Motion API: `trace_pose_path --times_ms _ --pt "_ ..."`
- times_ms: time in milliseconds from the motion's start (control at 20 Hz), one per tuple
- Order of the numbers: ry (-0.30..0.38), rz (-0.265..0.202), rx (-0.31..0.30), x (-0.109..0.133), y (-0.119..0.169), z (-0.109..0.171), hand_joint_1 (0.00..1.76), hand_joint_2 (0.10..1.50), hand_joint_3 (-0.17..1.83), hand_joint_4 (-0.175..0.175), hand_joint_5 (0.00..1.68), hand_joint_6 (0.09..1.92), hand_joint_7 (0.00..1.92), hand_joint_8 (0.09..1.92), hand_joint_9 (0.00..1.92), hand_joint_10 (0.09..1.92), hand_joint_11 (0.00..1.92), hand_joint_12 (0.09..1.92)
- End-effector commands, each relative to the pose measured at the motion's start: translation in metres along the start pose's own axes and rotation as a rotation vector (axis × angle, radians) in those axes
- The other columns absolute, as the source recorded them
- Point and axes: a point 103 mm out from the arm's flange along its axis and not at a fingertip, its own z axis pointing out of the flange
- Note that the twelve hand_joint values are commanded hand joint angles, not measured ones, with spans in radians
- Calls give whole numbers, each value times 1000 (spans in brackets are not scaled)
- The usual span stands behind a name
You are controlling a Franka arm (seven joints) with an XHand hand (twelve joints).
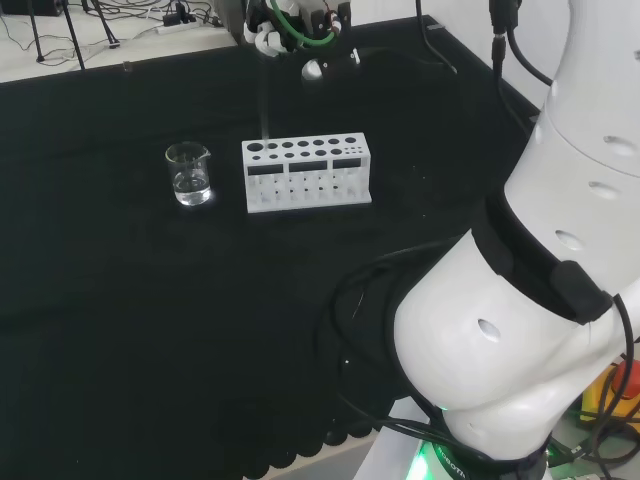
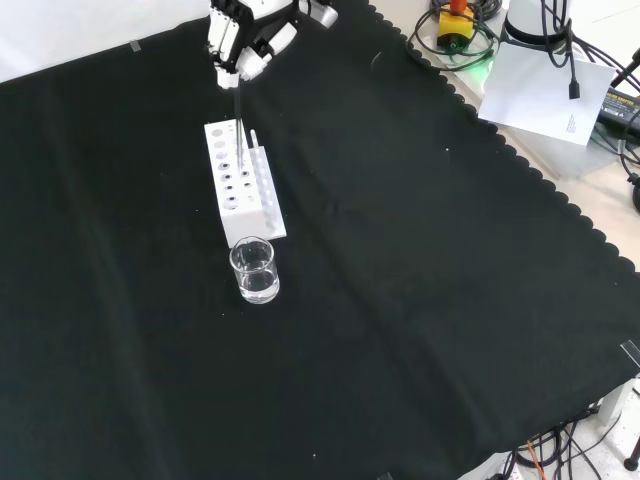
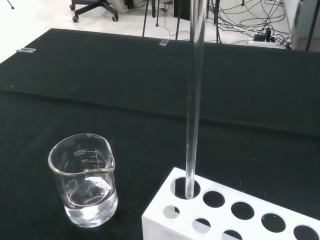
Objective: Put the glass rod back on the white test tube rack.
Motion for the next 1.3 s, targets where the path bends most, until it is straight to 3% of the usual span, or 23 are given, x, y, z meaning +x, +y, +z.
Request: trace_pose_path --times_ms 50,300,400,600,850,1000,1100,1300 --pt "2 2 6 -4 4 3 1408 1150 -167 -175 1137 251 1013 1040 1122 1259 1553 870" --pt "1 17 3 -8 4 3 1410 1144 -175 -175 1174 183 1031 1014 1140 1235 1553 870" --pt "3 20 -5 -9 3 -2 1338 1109 -90 -175 1127 387 1078 1083 1339 1152 1571 854" --pt "4 26 -11 -11 -1 -10 1403 1129 -146 -175 1192 153 1039 1014 1164 1220 1555 867" --pt "-6 22 -17 -7 -5 -17 1411 1141 -175 -175 1210 105 1038 1002 1147 1225 1554 868" --pt "-12 23 -10 -3 -9 -18 1369 1203 -33 -175 824 750 788 1326 885 1540 1522 939" --pt "-17 22 -2 -2 -10 -17 1359 1221 -6 -175 739 889 731 1404 828 1616 1511 964" --pt "-25 17 8 3 -15 -15 1356 1227 1 -175 714 932 714 1428 810 1640 1507 974"
